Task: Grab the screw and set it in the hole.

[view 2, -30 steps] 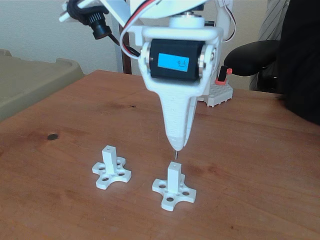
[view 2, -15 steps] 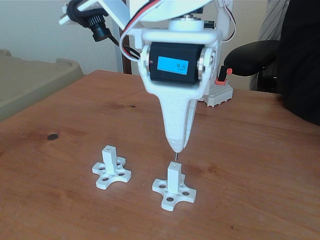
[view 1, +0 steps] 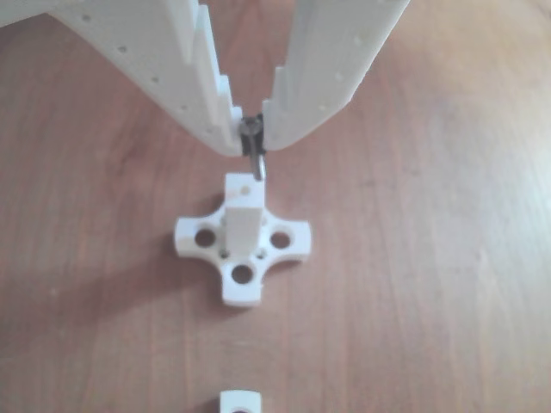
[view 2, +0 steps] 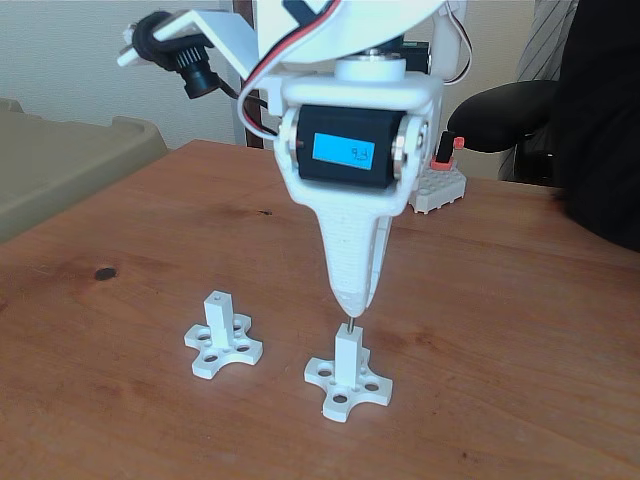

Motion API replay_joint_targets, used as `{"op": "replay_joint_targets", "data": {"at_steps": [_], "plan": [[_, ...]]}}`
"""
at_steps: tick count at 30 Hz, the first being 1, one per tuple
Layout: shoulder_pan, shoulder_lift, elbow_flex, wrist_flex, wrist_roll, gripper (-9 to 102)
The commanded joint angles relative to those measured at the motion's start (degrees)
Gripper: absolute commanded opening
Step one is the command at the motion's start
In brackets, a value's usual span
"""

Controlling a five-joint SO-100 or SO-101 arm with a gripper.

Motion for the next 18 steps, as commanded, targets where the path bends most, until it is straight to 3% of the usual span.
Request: {"op": "replay_joint_targets", "data": {"at_steps": [1, 18], "plan": [[0.4, 1.4, -0.6, -0.4, 0.1, -4], [0.4, 1.3, -0.3, -0.1, -0.2, -4]]}}
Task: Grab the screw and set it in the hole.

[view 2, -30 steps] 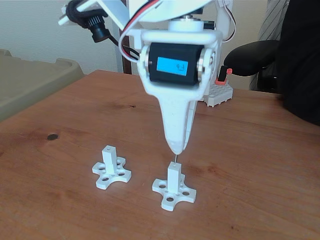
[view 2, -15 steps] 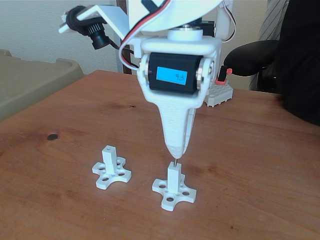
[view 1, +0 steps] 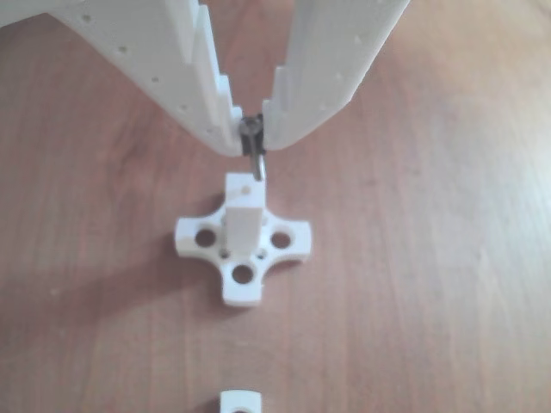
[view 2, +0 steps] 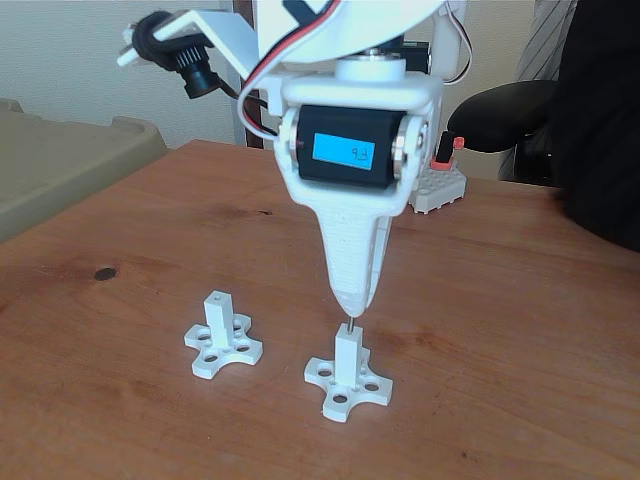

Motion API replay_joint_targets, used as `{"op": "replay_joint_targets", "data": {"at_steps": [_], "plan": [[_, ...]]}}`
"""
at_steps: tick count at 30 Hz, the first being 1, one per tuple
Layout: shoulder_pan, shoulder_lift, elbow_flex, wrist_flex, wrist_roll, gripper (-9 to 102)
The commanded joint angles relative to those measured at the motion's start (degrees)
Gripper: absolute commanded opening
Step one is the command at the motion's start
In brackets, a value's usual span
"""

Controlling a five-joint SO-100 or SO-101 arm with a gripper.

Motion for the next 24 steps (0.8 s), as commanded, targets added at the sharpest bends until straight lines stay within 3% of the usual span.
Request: {"op": "replay_joint_targets", "data": {"at_steps": [1, 24], "plan": [[0.4, 1.3, -0.2, -0.1, -0.2, -4], [0.5, 0.2, -0.3, -0.6, -0.4, -4]]}}
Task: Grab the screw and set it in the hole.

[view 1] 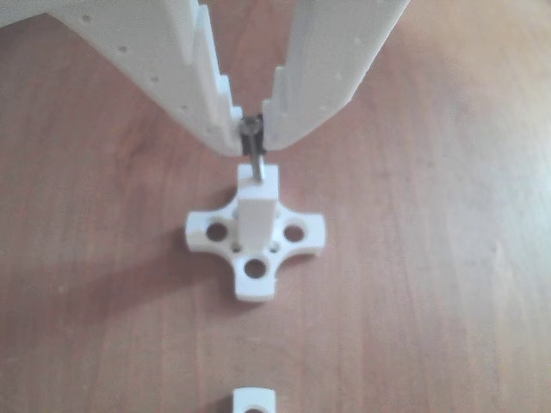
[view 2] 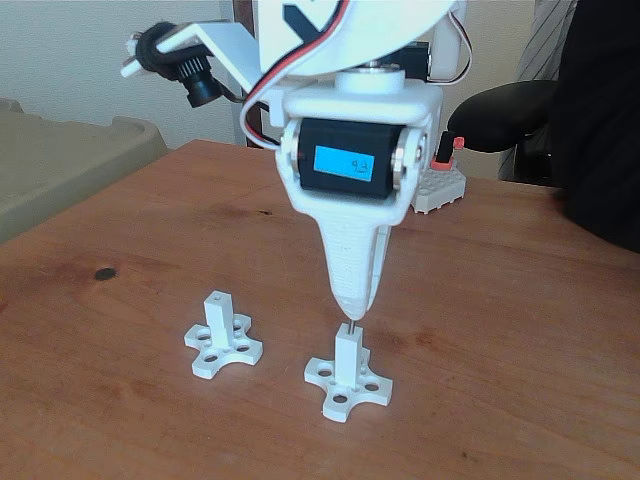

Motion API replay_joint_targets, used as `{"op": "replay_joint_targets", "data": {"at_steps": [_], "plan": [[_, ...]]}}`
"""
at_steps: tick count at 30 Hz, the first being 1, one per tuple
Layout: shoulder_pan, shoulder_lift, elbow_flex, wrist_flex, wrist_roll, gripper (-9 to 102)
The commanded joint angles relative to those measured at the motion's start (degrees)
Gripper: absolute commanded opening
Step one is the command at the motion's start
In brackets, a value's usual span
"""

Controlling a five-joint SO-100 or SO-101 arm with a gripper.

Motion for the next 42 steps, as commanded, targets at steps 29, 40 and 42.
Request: {"op": "replay_joint_targets", "data": {"at_steps": [29, 40, 42], "plan": [[1.0, 0.5, -1.3, -0.3, -1.1, -4], [0.6, 0.6, -1.3, 0.5, -1.1, -4], [0.5, 0.6, -1.3, 0.6, -1.1, -4]]}}
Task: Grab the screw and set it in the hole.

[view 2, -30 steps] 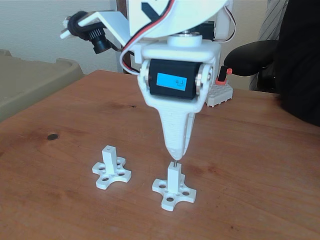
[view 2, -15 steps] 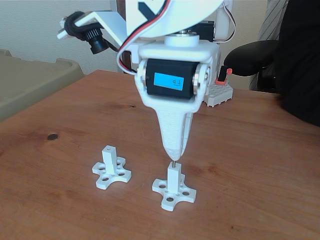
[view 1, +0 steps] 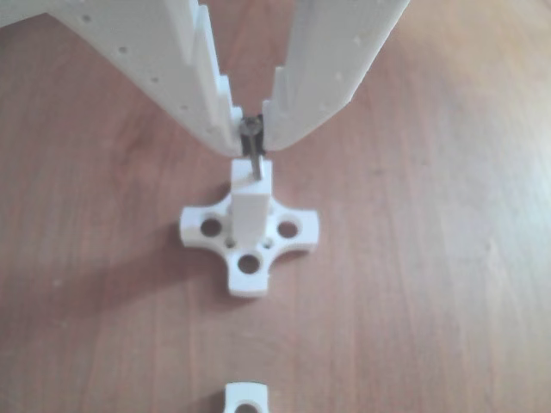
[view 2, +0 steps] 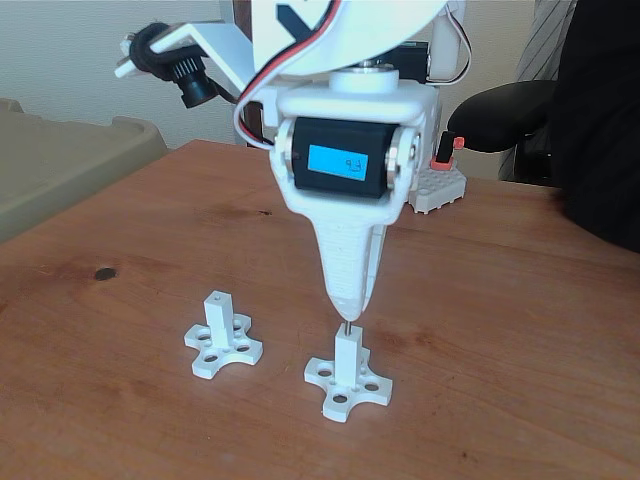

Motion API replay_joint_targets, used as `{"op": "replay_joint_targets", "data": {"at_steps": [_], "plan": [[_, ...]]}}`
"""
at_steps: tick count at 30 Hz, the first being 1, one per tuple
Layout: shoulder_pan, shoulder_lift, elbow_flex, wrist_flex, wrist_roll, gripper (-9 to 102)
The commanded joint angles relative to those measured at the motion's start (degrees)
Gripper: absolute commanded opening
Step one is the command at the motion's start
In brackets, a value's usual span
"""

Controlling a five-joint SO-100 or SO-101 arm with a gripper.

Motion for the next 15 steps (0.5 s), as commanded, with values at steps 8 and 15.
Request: {"op": "replay_joint_targets", "data": {"at_steps": [8, 15], "plan": [[-0.6, 0.4, -1.5, 0.9, 0.0, -4], [-0.8, -0.1, -1.1, -0.2, 0.1, -4]]}}
